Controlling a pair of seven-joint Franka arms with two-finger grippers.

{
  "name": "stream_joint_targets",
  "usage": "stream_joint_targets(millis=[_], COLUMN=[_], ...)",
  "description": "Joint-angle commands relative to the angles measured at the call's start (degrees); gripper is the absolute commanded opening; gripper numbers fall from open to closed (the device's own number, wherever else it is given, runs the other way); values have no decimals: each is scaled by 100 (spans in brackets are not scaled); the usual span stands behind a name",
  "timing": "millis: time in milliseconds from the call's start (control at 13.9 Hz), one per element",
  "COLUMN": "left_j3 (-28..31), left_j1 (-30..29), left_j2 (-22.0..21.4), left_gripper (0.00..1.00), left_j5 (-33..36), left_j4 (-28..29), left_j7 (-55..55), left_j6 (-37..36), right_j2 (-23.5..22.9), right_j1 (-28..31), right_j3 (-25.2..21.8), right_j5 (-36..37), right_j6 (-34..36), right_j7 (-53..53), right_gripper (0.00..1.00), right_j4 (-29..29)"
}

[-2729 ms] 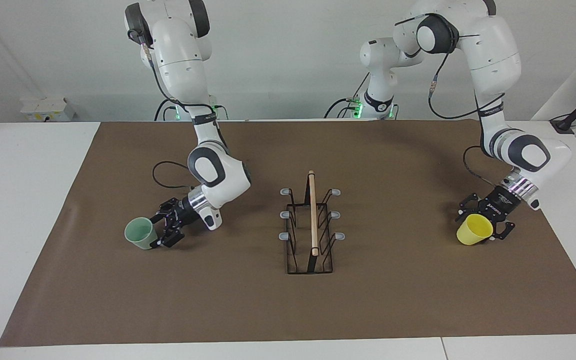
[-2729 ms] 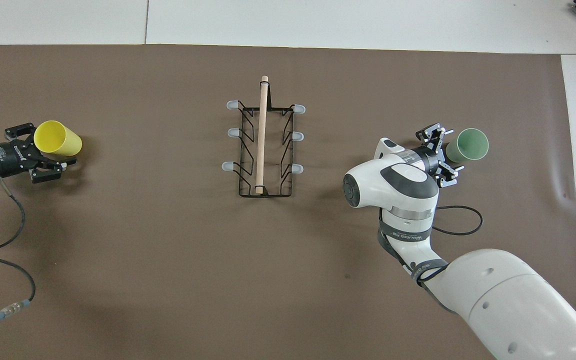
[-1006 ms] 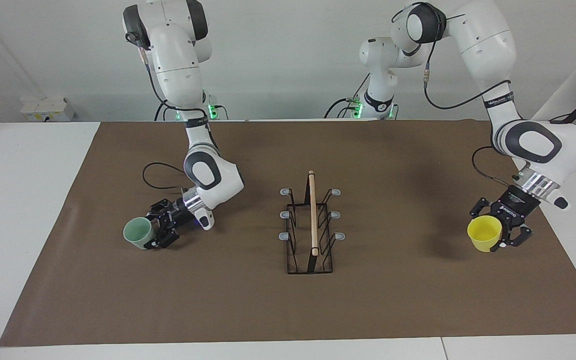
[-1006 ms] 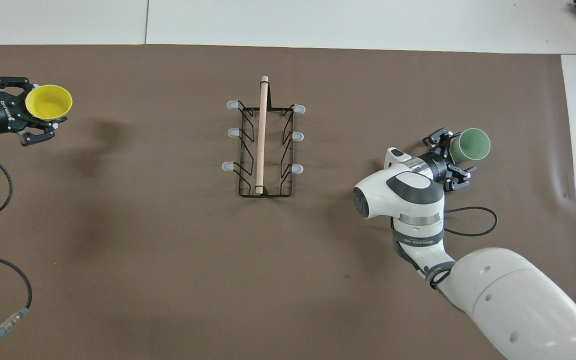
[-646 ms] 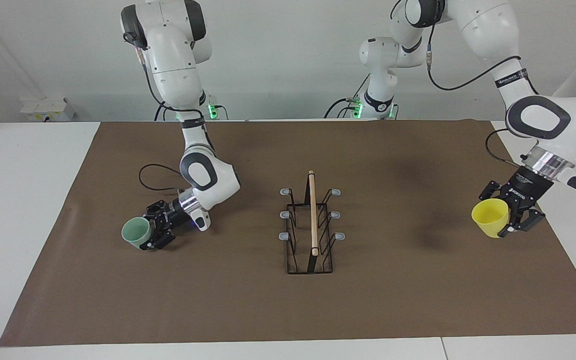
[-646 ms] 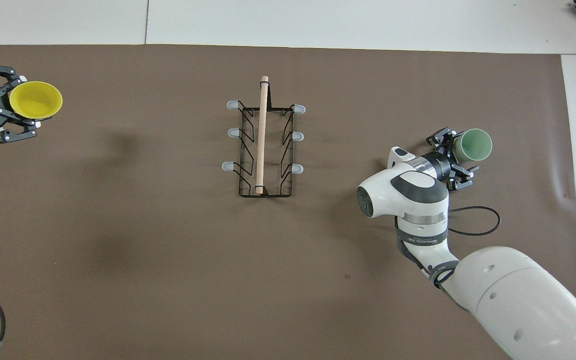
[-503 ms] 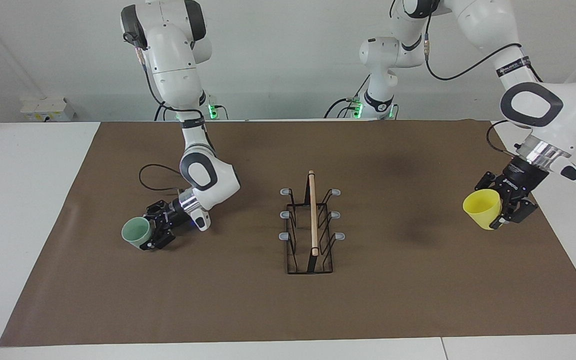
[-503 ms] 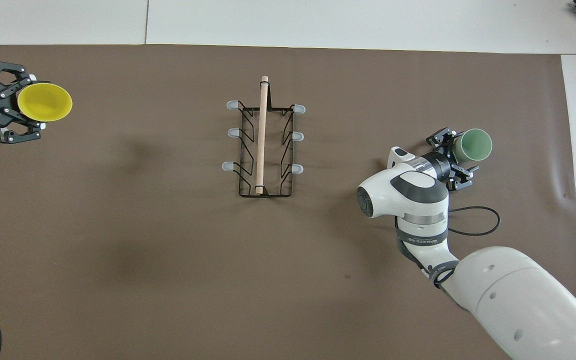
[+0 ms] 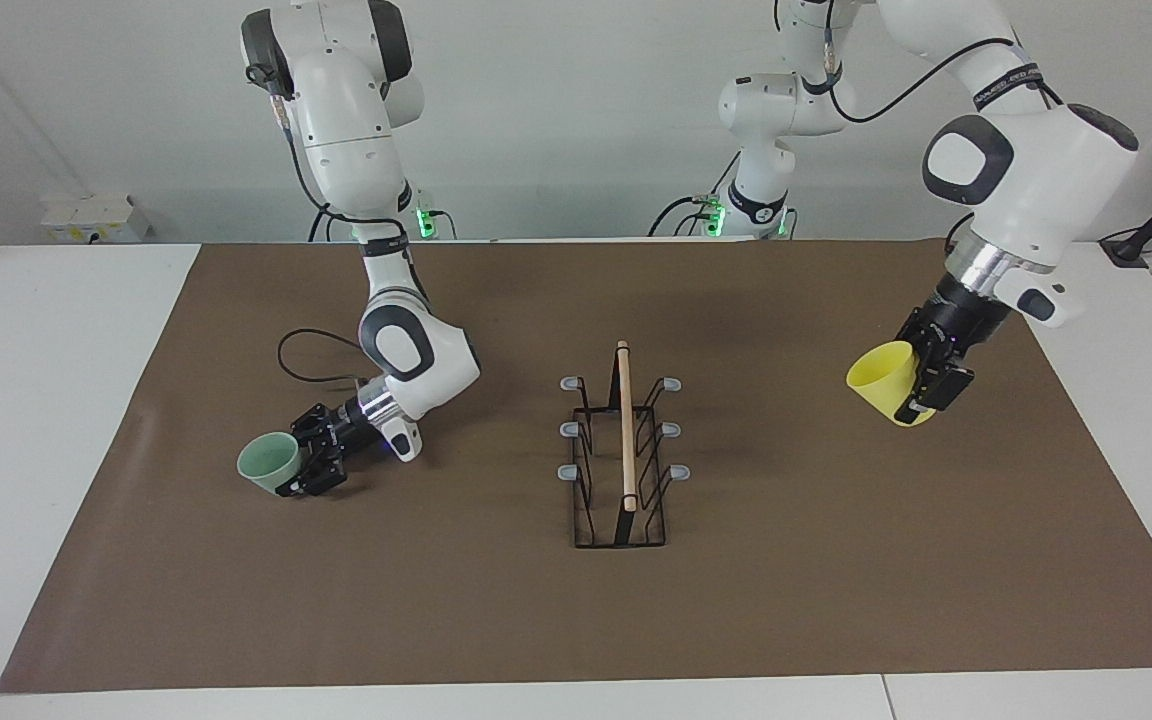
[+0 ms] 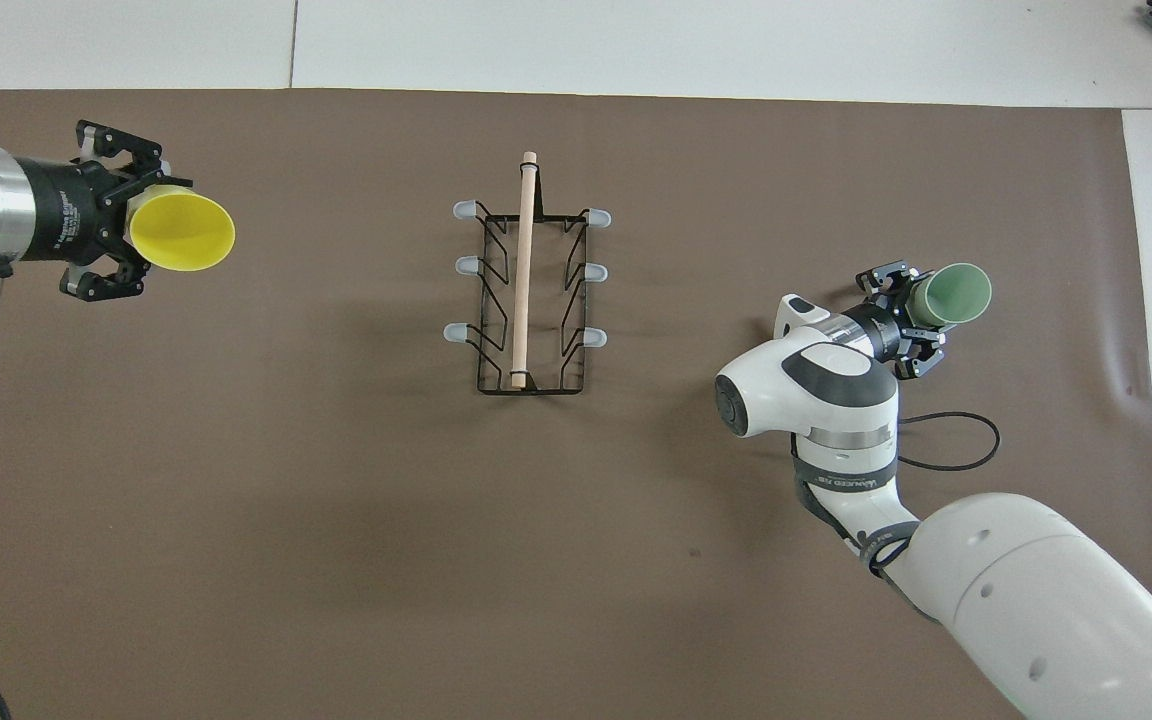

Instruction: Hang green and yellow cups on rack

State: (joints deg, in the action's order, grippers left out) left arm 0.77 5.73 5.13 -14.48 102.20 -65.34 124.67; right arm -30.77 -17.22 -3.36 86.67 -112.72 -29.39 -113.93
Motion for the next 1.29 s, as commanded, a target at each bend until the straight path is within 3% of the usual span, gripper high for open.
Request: stream_joint_targets(millis=[0,215,359,646,862,1006,1221], left_j3=[-567,-1201,-1578,-2238,-2660,-2819,-2978], left_j1=[-2,-2,-2,7,16,25,68], left_j2=[-284,-319,-398,-556,-539,-512,-495], left_gripper=[0,0,0,0,0,0,0], left_j5=[1004,2498,3386,4924,6277,7349,7818], left_j4=[336,519,704,1170,1434,1644,1742], left_j7=[-644,-1883,-2254,-2983,-4394,-4978,-5015], left_j6=[250,628,664,752,752,752,717], right_j2=[80,194,352,878,1467,1810,2171], right_j1=[105,104,105,157,315,219,219], right_j3=[45,54,72,72,81,89,90], right_j5=[271,219,113,-825,-2168,-3291,-5023], right_j6=[-119,-128,-224,-627,-1111,-1069,-1033], right_j7=[153,-66,-137,-549,-1338,-1700,-2175], right_gripper=[54,54,48,47,47,47,47], right_j4=[-130,-42,-33,-24,-16,124,388])
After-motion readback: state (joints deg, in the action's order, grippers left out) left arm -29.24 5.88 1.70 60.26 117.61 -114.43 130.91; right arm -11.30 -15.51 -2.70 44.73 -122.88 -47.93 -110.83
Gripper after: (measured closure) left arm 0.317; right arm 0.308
